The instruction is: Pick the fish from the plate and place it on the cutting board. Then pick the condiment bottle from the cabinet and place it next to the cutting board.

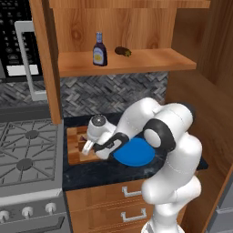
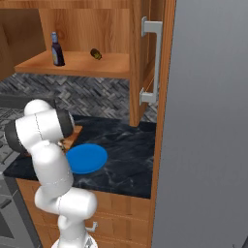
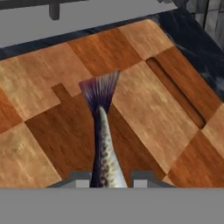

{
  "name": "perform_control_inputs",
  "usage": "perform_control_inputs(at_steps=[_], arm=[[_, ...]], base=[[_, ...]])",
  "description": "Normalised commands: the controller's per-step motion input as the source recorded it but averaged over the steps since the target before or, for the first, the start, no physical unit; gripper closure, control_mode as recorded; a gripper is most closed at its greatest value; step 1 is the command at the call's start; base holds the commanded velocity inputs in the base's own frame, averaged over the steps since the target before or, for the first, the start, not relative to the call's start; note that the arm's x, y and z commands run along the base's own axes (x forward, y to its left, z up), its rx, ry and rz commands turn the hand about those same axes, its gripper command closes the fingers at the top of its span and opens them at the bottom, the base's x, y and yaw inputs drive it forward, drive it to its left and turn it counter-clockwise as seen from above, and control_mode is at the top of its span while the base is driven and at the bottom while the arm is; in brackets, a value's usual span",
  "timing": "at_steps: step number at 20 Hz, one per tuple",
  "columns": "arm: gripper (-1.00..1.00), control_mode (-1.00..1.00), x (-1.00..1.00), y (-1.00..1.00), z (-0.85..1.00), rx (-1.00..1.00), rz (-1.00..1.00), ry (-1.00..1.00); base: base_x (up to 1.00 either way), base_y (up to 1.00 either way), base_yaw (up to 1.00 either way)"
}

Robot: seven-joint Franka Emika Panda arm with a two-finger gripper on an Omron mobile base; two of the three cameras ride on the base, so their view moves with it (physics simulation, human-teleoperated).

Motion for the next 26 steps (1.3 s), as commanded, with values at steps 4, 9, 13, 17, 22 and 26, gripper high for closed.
perform_control_inputs(at_steps=[4, 9, 13, 17, 22, 26], arm=[[1.0, -1.0, 0.38, 0.1, -0.2, 0.01, 0.0, 0.0], [1.0, -1.0, 0.38, 0.13, -0.26, 0.0, 0.0, 0.0], [1.0, -1.0, 0.33, 0.18, -0.37, 0.0, 0.0, -0.02], [-1.0, -1.0, 0.19, 0.27, -0.42, 0.0, 0.0, -0.03], [-1.0, -1.0, 0.05, 0.15, -0.22, 0.0, 0.0, -0.03], [-1.0, -1.0, 0.0, 0.01, -0.03, 0.0, 0.0, -0.01]], base=[[0.0, 0.0, 0.0], [0.0, 0.0, 0.0], [0.0, 0.0, 0.0], [0.0, 0.0, 0.0], [0.0, 0.0, 0.0], [0.0, 0.0, 0.0]])
